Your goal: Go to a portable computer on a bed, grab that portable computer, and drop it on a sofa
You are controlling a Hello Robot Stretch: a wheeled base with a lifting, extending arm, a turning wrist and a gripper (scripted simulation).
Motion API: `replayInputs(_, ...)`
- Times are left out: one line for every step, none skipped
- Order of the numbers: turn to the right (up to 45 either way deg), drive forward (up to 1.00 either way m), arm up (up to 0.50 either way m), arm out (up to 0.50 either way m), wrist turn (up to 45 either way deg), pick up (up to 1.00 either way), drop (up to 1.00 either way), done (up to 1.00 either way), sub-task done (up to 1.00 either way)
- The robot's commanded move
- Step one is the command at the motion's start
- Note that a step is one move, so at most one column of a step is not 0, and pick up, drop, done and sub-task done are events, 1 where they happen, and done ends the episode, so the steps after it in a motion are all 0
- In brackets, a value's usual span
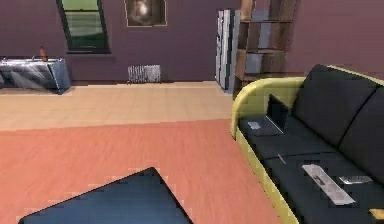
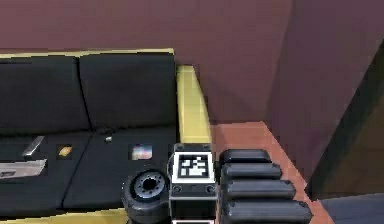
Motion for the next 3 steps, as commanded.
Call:
replayInputs(0.0, 0.90, 0.00, 0.00, 0.0, 0.00, 0.00, 0.00, 0.00)
replayInputs(-45.0, 0.00, 0.00, 0.00, 0.0, 0.00, 0.00, 0.00, 0.00)
replayInputs(-45.0, 0.00, 0.00, 0.00, 0.0, 0.00, 0.00, 0.00, 0.00)
